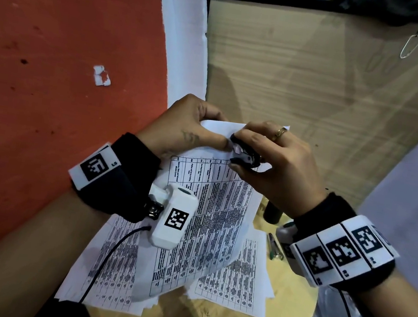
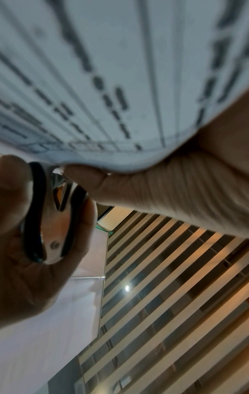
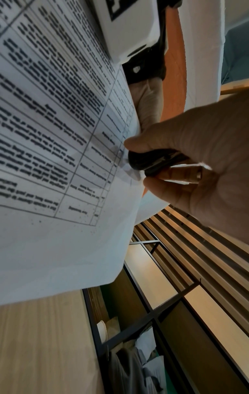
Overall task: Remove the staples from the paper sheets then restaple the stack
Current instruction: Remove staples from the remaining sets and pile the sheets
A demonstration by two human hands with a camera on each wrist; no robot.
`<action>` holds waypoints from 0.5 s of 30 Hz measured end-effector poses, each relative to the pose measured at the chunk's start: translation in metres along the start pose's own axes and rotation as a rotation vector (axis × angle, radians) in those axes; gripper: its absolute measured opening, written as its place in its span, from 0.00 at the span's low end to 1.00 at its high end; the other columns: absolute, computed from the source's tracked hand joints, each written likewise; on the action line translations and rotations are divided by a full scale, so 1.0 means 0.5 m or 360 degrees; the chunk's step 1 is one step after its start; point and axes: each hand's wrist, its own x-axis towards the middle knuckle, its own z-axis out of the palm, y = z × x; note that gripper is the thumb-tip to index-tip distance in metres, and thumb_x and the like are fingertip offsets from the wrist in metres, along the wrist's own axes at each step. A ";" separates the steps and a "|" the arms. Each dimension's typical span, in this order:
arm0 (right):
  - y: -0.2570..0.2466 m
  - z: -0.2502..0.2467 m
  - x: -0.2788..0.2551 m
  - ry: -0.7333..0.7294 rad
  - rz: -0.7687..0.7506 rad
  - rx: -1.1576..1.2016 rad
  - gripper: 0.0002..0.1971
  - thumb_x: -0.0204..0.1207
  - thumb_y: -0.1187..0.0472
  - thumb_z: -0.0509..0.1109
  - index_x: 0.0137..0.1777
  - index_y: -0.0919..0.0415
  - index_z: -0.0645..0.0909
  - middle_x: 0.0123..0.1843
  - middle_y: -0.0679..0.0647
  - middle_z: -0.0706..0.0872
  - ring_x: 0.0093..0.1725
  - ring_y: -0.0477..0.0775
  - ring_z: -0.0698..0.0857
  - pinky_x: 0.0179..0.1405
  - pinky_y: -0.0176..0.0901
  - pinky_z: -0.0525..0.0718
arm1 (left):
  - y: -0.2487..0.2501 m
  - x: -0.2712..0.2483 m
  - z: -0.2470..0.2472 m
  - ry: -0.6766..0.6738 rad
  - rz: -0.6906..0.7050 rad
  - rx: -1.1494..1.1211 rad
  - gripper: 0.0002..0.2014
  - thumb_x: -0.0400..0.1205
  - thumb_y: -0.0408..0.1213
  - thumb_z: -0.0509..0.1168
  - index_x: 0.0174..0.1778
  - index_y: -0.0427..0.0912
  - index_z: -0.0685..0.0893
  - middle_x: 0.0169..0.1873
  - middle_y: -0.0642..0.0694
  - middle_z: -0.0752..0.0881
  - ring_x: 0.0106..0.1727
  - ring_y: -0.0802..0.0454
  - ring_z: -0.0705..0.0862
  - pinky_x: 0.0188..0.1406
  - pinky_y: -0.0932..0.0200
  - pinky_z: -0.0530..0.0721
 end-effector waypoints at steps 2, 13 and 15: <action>0.000 -0.001 -0.002 -0.0002 0.0006 -0.0004 0.16 0.62 0.66 0.78 0.51 0.68 0.87 0.50 0.61 0.88 0.44 0.63 0.88 0.35 0.53 0.87 | 0.000 0.001 0.001 0.0004 -0.0002 -0.0002 0.15 0.59 0.38 0.77 0.39 0.34 0.88 0.34 0.38 0.86 0.35 0.52 0.81 0.40 0.56 0.77; -0.004 0.001 0.006 -0.0022 -0.0049 -0.0036 0.14 0.62 0.68 0.77 0.48 0.70 0.87 0.48 0.62 0.88 0.43 0.64 0.88 0.35 0.52 0.87 | -0.001 0.002 0.003 -0.0070 0.0044 -0.0020 0.18 0.55 0.43 0.79 0.37 0.37 0.88 0.32 0.42 0.85 0.34 0.56 0.81 0.39 0.57 0.78; -0.005 0.001 0.009 -0.0043 -0.0067 -0.0040 0.12 0.63 0.67 0.77 0.46 0.70 0.87 0.46 0.63 0.88 0.40 0.64 0.87 0.35 0.48 0.86 | 0.000 0.000 0.003 -0.0099 0.0033 -0.0083 0.14 0.58 0.35 0.79 0.37 0.36 0.88 0.32 0.44 0.85 0.32 0.59 0.81 0.36 0.63 0.78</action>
